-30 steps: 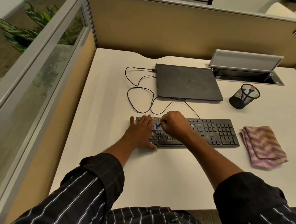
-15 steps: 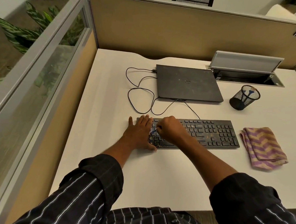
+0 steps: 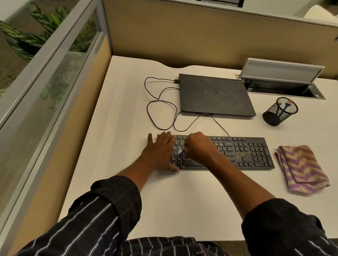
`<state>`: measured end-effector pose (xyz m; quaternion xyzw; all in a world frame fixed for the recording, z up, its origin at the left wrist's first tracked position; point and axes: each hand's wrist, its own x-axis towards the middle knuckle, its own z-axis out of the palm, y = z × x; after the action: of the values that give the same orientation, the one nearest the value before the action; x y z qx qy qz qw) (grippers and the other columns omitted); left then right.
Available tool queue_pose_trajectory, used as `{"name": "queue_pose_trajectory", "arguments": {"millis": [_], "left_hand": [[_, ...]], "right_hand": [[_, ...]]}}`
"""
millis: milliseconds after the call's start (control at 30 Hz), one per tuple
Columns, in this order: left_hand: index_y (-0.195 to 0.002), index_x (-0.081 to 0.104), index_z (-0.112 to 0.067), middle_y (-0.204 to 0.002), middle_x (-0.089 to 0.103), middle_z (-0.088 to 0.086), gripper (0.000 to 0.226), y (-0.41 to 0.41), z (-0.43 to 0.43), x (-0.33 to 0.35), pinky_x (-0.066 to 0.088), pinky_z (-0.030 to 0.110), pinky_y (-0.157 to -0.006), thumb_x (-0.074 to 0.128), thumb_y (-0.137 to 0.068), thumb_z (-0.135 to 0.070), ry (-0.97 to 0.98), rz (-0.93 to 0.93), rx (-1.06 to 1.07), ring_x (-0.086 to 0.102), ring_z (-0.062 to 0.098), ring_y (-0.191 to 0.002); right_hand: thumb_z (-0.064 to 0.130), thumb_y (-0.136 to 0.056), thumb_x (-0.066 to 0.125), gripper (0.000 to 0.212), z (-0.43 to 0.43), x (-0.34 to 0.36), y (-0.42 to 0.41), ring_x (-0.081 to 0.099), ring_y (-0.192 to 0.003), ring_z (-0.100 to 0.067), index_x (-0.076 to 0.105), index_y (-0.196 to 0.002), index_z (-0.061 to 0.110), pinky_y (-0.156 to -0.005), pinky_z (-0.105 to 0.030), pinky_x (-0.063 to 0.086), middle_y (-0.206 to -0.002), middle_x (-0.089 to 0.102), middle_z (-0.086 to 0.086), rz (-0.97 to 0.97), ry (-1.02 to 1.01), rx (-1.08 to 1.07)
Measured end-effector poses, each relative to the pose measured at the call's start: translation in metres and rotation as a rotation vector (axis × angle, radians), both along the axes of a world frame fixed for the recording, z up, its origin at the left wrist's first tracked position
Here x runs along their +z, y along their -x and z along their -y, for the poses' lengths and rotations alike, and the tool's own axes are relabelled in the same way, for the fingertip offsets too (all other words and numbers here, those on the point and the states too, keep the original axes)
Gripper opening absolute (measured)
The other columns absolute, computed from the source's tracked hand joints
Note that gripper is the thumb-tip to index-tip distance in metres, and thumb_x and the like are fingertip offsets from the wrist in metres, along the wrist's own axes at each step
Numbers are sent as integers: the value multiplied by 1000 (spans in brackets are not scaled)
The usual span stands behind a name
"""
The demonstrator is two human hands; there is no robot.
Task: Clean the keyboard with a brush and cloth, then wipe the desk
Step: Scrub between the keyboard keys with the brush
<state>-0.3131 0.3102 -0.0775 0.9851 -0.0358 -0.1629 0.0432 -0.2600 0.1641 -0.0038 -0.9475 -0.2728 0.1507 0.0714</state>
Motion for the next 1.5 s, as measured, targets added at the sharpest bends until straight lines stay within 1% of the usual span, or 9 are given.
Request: {"name": "queue_pose_trajectory", "arguments": {"millis": [133, 233, 400, 633, 767, 900, 1067, 1400, 1500], "left_hand": [[-159, -3, -9, -168, -1, 10, 136, 0, 0, 0, 7, 66, -119, 59, -68, -88, -4, 4, 0, 0, 27, -155], [-159, -3, -10, -168, -2, 10, 136, -1, -1, 0, 6, 66, -119, 59, -68, -88, 5, -3, -2, -2, 26, -155], [-159, -5, -10, -169, -5, 8, 136, 1, -5, 1, 5, 65, -120, 60, -68, -87, 12, -22, 0, -4, 26, -155], [-159, -4, -9, -168, -4, 9, 138, 6, -12, 0, 7, 66, -119, 60, -66, -89, 18, -13, 18, -4, 25, -155], [-159, -5, -10, -169, -4, 8, 139, 7, -14, 1, 5, 66, -119, 62, -66, -88, 30, -21, 23, -4, 24, -155], [-159, -5, -9, -169, -4, 8, 138, 9, -16, 4, 5, 65, -120, 62, -66, -87, 31, -23, 17, -3, 24, -155], [-159, -6, -9, -169, -5, 9, 137, 9, -18, 4, 6, 64, -120, 61, -67, -87, 23, -26, 9, -4, 25, -155], [-159, -8, -8, -168, -7, 10, 140, 10, -24, 2, 6, 58, -123, 62, -67, -87, 31, -32, 13, -5, 26, -155], [-159, -9, -9, -168, -8, 10, 140, 11, -24, 2, 5, 57, -123, 63, -67, -86, 42, -37, 22, -6, 26, -155]], "right_hand": [[13, -88, 62, 11, -1, 4, -3, 61, -72, -21, 68, -85, 4, -65, -31, 53, -84, 68, -11, 46, -29, 19], [9, -90, 58, 14, -3, 5, -5, 63, -77, -23, 71, -90, 4, -71, -35, 56, -88, 68, -12, 105, -70, 43], [12, -89, 61, 11, -2, 1, 1, 63, -76, -21, 68, -92, 5, -72, -33, 56, -87, 68, -11, 34, 12, 78], [12, -90, 57, 15, -14, 7, 0, 62, -73, -21, 70, -87, 6, -64, -32, 51, -84, 69, -11, 70, -59, 39], [11, -89, 60, 11, -15, 1, 7, 64, -76, -22, 69, -92, 5, -71, -33, 57, -87, 68, -11, 20, 3, 58], [10, -89, 60, 12, -17, 4, 5, 62, -72, -19, 70, -88, 6, -62, -27, 50, -83, 68, -8, 20, -21, 78], [11, -90, 60, 14, -19, 4, 3, 64, -80, -20, 72, -97, 6, -72, -32, 56, -93, 69, -9, 76, -57, 73], [14, -92, 56, 18, -24, 7, 3, 61, -70, -19, 71, -86, 8, -65, -31, 52, -84, 69, -8, 41, -100, 41], [19, -91, 61, 16, -25, 4, 8, 62, -72, -20, 69, -88, 7, -65, -32, 52, -84, 68, -9, 4, -25, 55]]}}
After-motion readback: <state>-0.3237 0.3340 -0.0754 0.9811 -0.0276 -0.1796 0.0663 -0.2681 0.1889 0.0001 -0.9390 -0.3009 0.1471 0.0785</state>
